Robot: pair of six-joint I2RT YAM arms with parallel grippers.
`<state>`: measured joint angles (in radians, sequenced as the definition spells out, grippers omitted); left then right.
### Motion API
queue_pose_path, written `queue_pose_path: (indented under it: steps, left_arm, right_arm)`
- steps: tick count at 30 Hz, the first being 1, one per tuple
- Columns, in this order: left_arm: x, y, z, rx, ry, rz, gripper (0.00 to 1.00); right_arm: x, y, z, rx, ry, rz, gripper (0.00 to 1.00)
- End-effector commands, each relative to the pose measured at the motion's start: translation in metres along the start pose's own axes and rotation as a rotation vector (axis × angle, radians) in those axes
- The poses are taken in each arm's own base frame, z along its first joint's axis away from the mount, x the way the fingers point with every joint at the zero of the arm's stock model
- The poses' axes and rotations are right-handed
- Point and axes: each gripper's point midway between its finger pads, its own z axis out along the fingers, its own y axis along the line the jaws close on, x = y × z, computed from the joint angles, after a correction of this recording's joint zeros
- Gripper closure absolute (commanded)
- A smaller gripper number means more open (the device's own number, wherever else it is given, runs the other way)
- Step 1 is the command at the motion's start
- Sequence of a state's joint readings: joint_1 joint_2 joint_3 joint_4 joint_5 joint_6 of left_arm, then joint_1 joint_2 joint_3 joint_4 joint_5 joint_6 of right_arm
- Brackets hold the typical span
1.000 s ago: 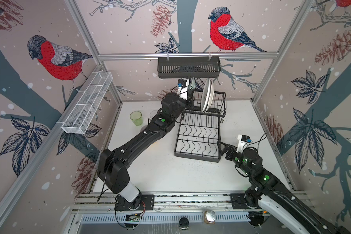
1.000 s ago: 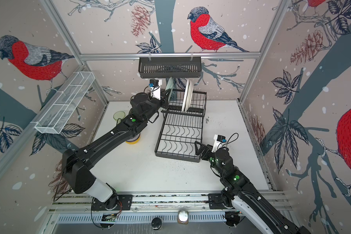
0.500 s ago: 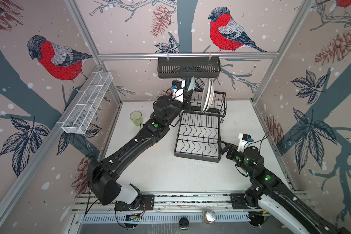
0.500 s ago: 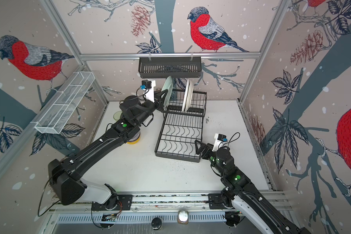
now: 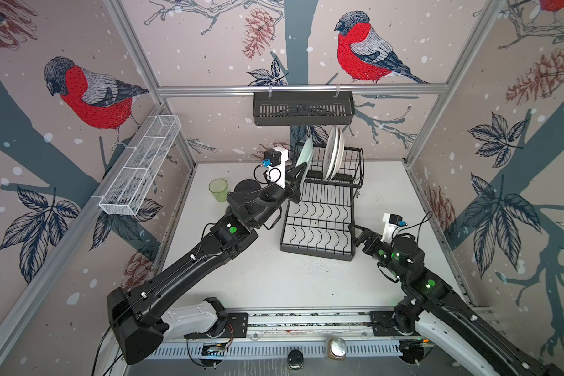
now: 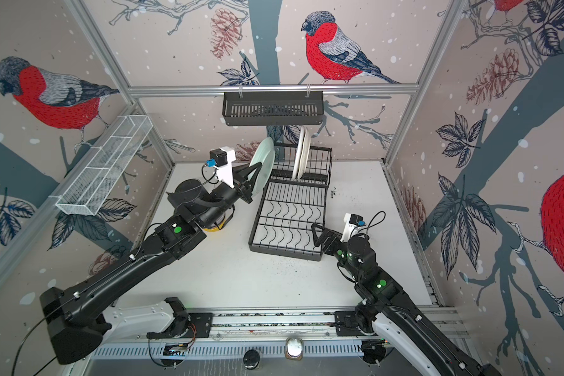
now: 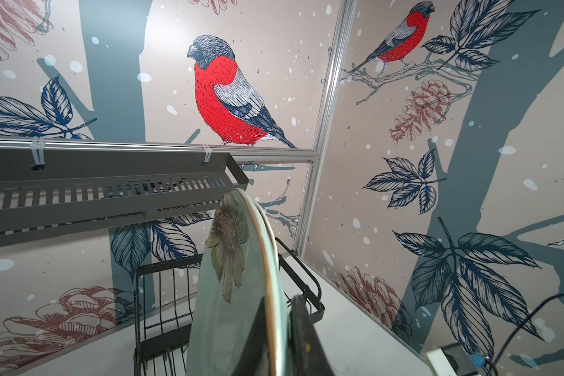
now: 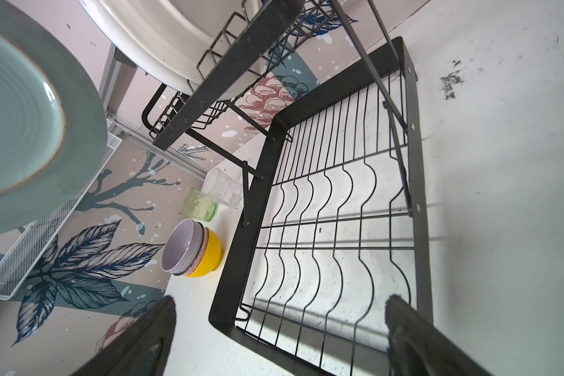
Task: Unload the mixed dishes from the dish rack
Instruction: 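Pull the mint floral plate out of the rack with the left gripper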
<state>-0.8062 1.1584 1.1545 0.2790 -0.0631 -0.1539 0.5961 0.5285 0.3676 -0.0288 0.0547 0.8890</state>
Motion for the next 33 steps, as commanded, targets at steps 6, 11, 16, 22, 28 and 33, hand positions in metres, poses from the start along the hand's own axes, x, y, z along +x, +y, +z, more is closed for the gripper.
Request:
queue_pose_path:
  steps: [6,11,16,22,28,33]
  left_arm:
    - [-0.006,-0.014,-0.021,0.007,-0.053,-0.021,1.0]
    - [0.009,-0.013,-0.029,0.0,-0.004,-0.023,1.0]
    - [0.033,-0.02,-0.03,0.028,0.056,-0.01,1.0]
    - [0.081,-0.03,-0.025,0.038,0.14,0.041,1.0]
    - [0.114,-0.031,-0.03,0.001,0.143,0.107,1.0]
    - [0.133,-0.036,-0.031,0.009,0.127,0.168,1.0]
  right_arm:
    - [-0.006,0.012,-0.002,-0.018,0.01,-0.002,0.0]
    - [-0.004,0.017,-0.002,-0.045,0.023,0.035,0.01]
    - [-0.004,0.019,-0.002,-0.052,0.029,0.079,0.0]
    - [-0.007,0.022,-0.002,-0.066,0.029,0.13,0.01]
    - [-0.01,0.019,-0.002,-0.06,0.028,0.228,0.0]
    - [-0.013,0.011,0.0,-0.051,0.029,0.306,0.01]
